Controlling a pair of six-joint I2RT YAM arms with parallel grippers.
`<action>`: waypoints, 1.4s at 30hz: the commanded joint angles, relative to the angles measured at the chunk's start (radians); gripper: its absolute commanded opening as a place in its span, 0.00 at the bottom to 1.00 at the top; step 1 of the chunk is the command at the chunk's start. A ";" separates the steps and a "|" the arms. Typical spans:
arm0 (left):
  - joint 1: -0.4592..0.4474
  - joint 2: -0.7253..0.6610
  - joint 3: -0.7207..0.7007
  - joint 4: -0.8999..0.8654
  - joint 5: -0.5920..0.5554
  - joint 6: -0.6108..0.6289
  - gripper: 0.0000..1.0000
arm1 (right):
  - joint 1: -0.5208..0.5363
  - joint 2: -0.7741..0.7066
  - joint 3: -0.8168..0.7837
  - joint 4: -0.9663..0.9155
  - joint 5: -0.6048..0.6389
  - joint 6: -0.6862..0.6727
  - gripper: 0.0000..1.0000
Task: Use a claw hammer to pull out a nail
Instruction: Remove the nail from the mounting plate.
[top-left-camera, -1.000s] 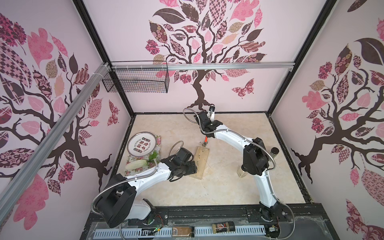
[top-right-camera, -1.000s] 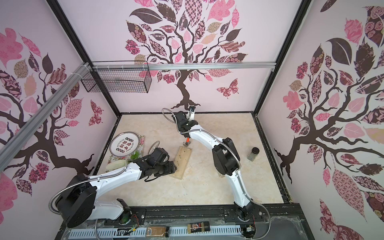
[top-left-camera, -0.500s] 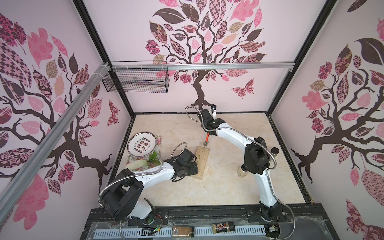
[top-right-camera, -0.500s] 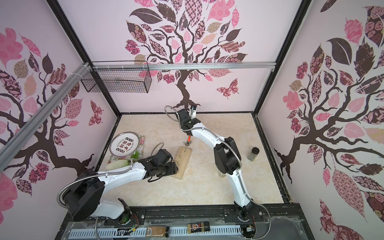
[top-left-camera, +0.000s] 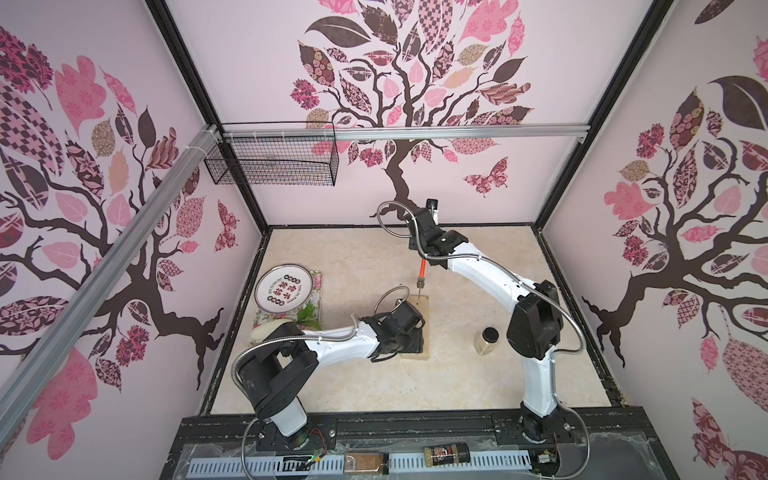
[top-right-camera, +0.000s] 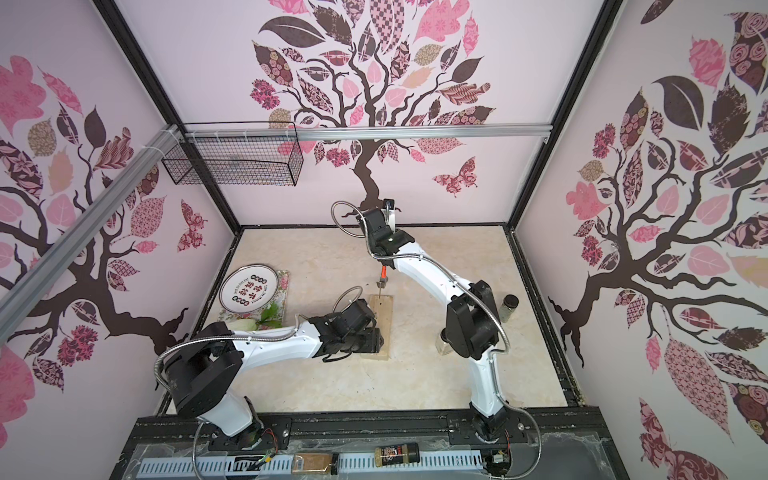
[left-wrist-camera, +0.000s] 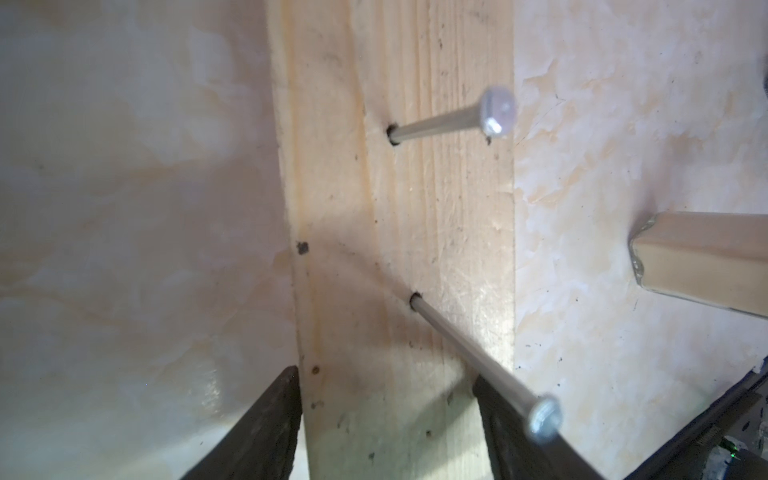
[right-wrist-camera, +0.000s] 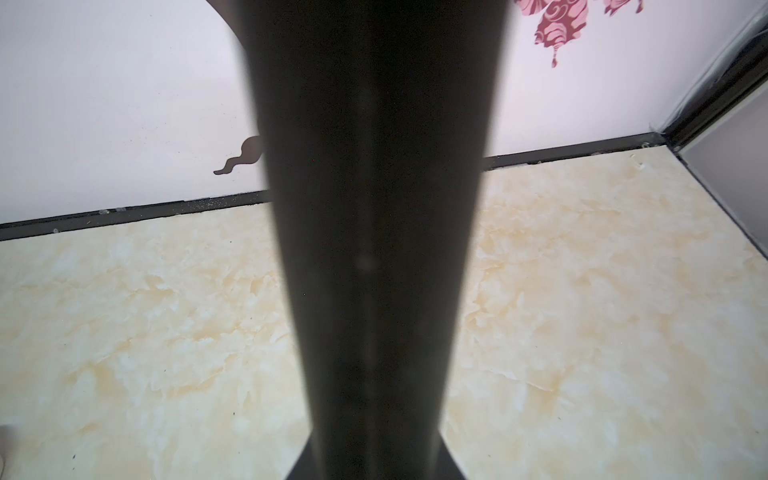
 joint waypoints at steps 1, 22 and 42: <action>-0.011 -0.025 0.021 -0.023 0.001 0.002 0.68 | -0.001 -0.168 -0.011 0.045 0.038 -0.038 0.12; -0.016 -0.496 0.129 0.032 0.258 0.445 0.87 | -0.001 -0.461 -0.170 0.121 -0.275 -0.002 0.11; 0.019 -0.365 0.279 0.004 0.325 0.517 0.79 | 0.000 -0.589 -0.244 0.196 -0.380 0.008 0.10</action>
